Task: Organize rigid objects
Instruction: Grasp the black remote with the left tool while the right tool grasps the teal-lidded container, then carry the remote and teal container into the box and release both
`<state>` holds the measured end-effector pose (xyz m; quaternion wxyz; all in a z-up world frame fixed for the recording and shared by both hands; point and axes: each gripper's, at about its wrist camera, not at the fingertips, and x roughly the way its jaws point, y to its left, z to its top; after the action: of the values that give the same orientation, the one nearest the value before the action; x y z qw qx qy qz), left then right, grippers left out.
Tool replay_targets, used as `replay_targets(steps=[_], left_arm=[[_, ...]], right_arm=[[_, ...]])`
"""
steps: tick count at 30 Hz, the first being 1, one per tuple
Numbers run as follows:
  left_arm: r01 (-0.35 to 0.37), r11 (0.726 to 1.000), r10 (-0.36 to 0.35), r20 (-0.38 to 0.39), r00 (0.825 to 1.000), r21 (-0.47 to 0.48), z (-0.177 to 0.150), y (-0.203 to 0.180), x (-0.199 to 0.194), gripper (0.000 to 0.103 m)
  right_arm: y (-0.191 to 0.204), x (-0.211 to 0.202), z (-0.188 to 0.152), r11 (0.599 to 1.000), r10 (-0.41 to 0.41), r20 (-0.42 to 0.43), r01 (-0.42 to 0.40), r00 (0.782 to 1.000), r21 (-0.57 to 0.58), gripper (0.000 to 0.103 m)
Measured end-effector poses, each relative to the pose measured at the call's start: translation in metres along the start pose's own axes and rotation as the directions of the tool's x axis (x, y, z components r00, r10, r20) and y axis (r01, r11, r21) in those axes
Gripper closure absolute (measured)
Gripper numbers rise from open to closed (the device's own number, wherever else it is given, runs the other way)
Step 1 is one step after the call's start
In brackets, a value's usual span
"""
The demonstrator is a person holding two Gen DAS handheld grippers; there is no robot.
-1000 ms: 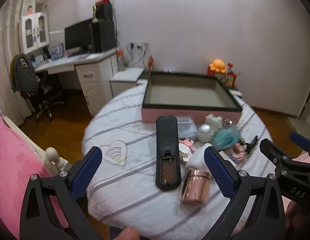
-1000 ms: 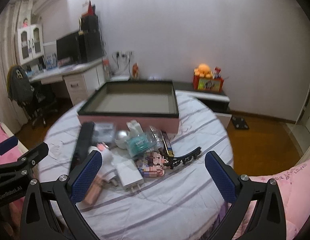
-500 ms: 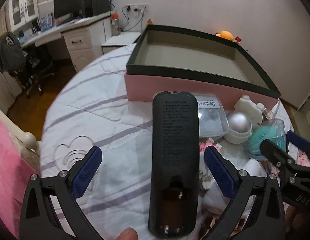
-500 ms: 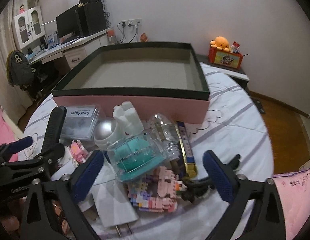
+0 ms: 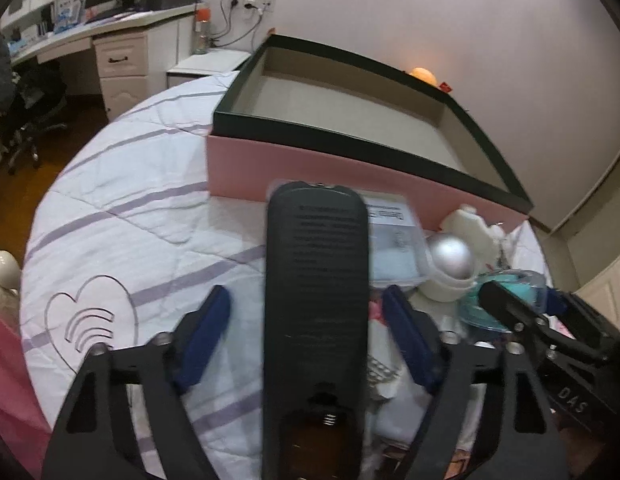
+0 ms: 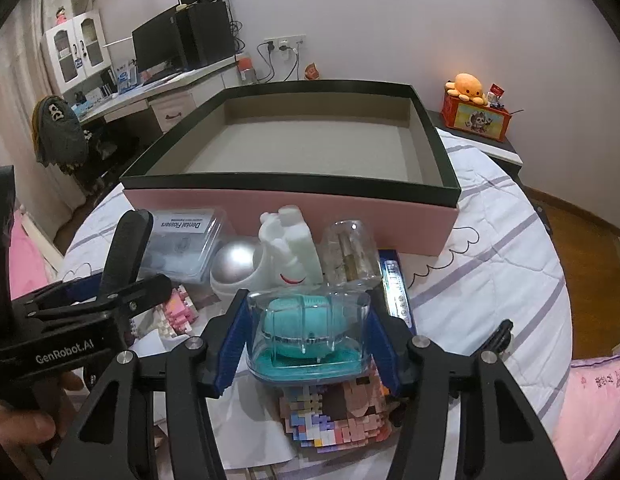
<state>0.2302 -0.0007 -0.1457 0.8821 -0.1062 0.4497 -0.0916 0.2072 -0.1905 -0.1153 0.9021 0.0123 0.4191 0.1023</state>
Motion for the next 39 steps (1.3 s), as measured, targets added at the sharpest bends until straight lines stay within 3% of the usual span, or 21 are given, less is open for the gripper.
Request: replay_targets(steps=[2,4,24,25,28,39], left_arm=[[0.029,1.000,-0.029,-0.002,1.000,0.002,0.000,-0.002,-0.003,0.050],[0.040,0.999,-0.040,-0.002,0.999,0.009,-0.001,-0.004,-0.007,0.059],[0.023,0.999,-0.028,0.104,0.994,0.046,0.008,0.001,-0.067,0.065],[0.023,0.999,-0.029,0.112,0.993,0.049,0.009,0.000,-0.070,0.067],[0.033,0.998,-0.040,0.121,0.992,0.056,0.014,-0.002,-0.076,0.090],[0.055,0.998,-0.060,0.125,0.990,0.043,0.017,0.002,-0.071,0.091]], right_arm=[[-0.001,-0.002,-0.001,1.000,0.008,0.002,-0.008,1.000,0.014,0.046],[-0.002,-0.005,0.000,1.000,0.010,0.007,-0.010,1.000,0.016,0.046],[-0.005,-0.049,0.003,0.998,0.046,0.087,-0.050,0.995,0.048,0.046],[-0.005,-0.051,0.004,0.998,0.048,0.090,-0.053,0.995,0.047,0.046],[-0.004,-0.057,0.007,0.998,0.053,0.103,-0.057,0.993,0.040,0.046],[0.000,-0.062,0.018,0.997,0.068,0.122,-0.072,0.990,0.029,0.046]])
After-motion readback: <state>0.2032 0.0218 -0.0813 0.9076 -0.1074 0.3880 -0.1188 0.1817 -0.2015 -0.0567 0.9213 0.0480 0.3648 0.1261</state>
